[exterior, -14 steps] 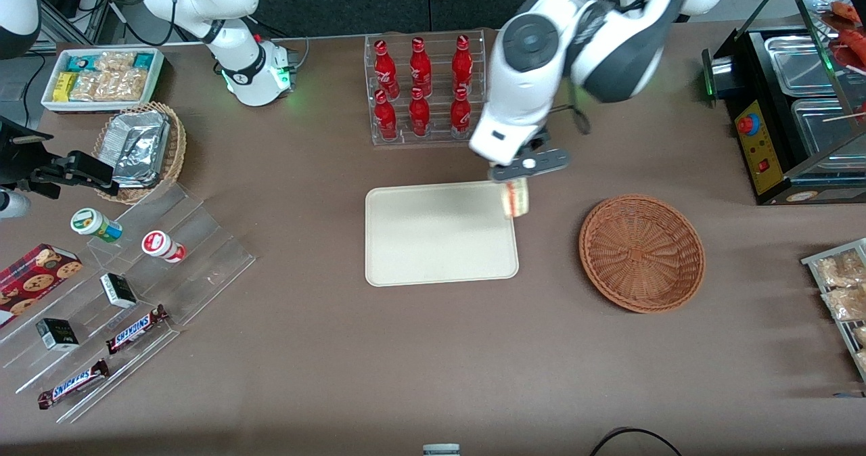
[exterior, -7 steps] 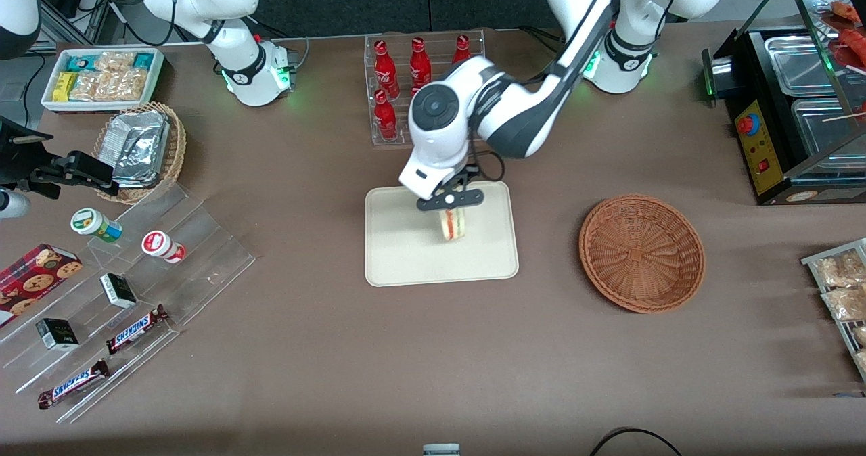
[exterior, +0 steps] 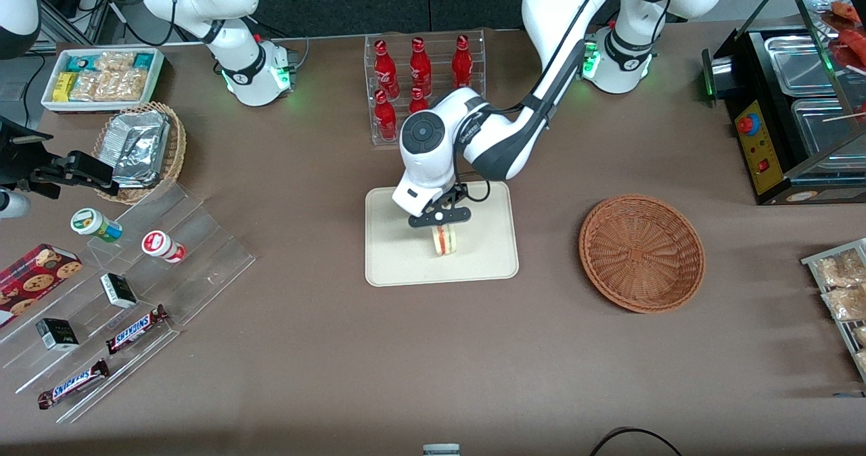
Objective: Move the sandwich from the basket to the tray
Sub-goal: 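Carry the sandwich over the cream tray and lower it, then open the left gripper to release the sandwich upright on the tray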
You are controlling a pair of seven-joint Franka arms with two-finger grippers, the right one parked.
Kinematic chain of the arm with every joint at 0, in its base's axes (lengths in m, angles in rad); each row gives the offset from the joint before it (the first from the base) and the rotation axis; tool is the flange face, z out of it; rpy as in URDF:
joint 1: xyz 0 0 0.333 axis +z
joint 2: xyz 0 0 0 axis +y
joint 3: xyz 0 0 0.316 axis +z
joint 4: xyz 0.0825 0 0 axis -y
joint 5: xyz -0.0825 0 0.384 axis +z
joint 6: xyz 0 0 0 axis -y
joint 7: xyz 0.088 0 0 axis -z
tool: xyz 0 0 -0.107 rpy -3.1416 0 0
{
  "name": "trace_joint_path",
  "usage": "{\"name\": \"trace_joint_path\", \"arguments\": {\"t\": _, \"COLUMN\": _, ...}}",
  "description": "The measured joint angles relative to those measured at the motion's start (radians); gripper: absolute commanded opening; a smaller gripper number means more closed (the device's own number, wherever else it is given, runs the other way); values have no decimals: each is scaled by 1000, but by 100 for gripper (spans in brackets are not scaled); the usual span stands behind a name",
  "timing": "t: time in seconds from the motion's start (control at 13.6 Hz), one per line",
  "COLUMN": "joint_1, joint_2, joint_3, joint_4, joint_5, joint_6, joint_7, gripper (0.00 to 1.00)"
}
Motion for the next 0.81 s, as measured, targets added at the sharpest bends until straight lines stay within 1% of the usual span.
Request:
{"name": "trace_joint_path", "arguments": {"t": 0.15, "joint_1": 0, "joint_2": 19, "joint_3": 0, "joint_4": 0, "joint_5": 5, "joint_6": 31, "joint_7": 0, "gripper": 0}}
{"name": "trace_joint_path", "arguments": {"t": 0.37, "joint_1": 0, "joint_2": 37, "joint_3": 0, "joint_4": -1, "joint_5": 34, "joint_6": 46, "joint_7": 0, "gripper": 0}}
{"name": "trace_joint_path", "arguments": {"t": 0.74, "joint_1": 0, "joint_2": 55, "joint_3": 0, "joint_4": -1, "joint_5": 39, "joint_6": 79, "joint_7": 0, "gripper": 0}}
{"name": "trace_joint_path", "arguments": {"t": 0.81, "joint_1": 0, "joint_2": 59, "joint_3": 0, "joint_4": -1, "joint_5": 39, "joint_6": 87, "joint_7": 0, "gripper": 9}}
